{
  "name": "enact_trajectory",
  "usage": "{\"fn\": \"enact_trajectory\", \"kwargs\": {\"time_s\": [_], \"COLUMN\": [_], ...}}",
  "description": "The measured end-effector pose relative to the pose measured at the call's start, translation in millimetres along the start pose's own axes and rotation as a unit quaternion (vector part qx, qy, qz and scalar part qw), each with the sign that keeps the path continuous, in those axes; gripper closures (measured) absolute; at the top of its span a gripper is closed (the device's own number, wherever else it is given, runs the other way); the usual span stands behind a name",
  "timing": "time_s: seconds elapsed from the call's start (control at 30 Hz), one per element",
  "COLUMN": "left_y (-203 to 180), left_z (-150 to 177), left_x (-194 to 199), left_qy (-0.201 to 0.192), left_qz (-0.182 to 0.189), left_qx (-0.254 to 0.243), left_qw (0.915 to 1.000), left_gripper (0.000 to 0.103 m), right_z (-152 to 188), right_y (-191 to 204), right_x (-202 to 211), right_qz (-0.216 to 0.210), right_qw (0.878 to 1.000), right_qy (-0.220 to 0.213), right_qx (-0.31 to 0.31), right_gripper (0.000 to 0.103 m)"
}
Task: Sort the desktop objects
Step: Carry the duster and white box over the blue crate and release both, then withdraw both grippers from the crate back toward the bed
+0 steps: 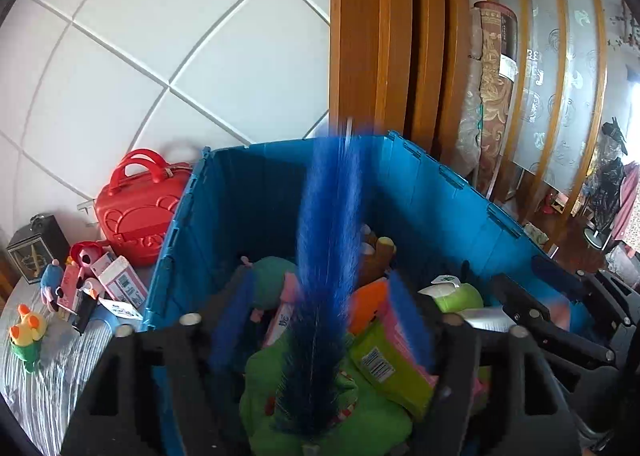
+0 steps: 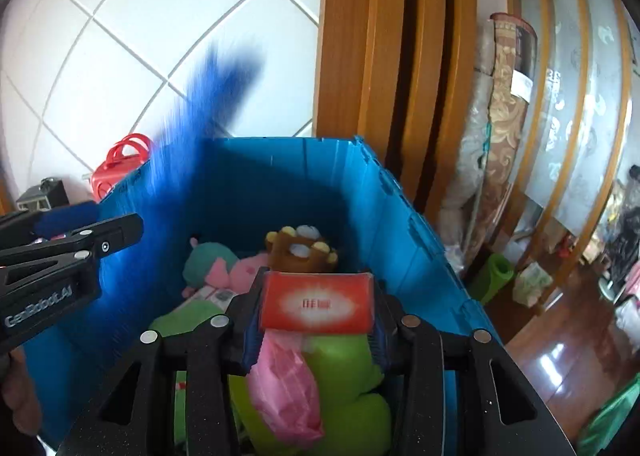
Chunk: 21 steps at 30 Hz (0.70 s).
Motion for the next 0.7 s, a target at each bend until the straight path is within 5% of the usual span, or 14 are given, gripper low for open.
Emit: {"fn": "enact_trajectory", "kwargs": {"time_s": [0.07, 0.13, 0.3, 0.7], "left_y": [6.4, 13.4, 32.7, 92.2], "left_z": [1.9, 3.5, 1.3, 11.6], "left_x": [6.7, 13.6, 40.5, 89.2], "left_qy": [-0.009, -0.015, -0.05, -0.093], "left_qz": [0.0, -0.005, -0.012, -0.038], "left_qx": [0.003, 0.001, 0.009, 0.024], "left_qw": [1.0, 0.9999, 0.9986, 0.9946], "left_gripper": [0.026, 0.026, 0.006, 0.004], "right_z": [1.8, 3.3, 5.5, 0.6], "right_y": [-1.9, -1.9, 2.6, 35.7], "right_x": [0.2, 4.1, 22.1, 49.4], "right_qz": [0.005, 0.006, 0.031, 0.059], "right_qw": [1.0, 1.0, 0.999, 0.996], "right_qy": [-0.001, -0.008, -0.035, -0.06], "right_qx": [0.002, 0.004, 0.008, 0.02], "right_gripper": [0.037, 0.003, 0.0, 0.0]}}
Point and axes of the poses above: each gripper's, at about its wrist camera, not at the fingertips, and x roughly against the way its jaws point, y to its left, z to its underside, the point moved 5 cm from there along -x, roughly the way its jaws point, and after that the axes turned 8 degrees about x, right-handed, at the moved point
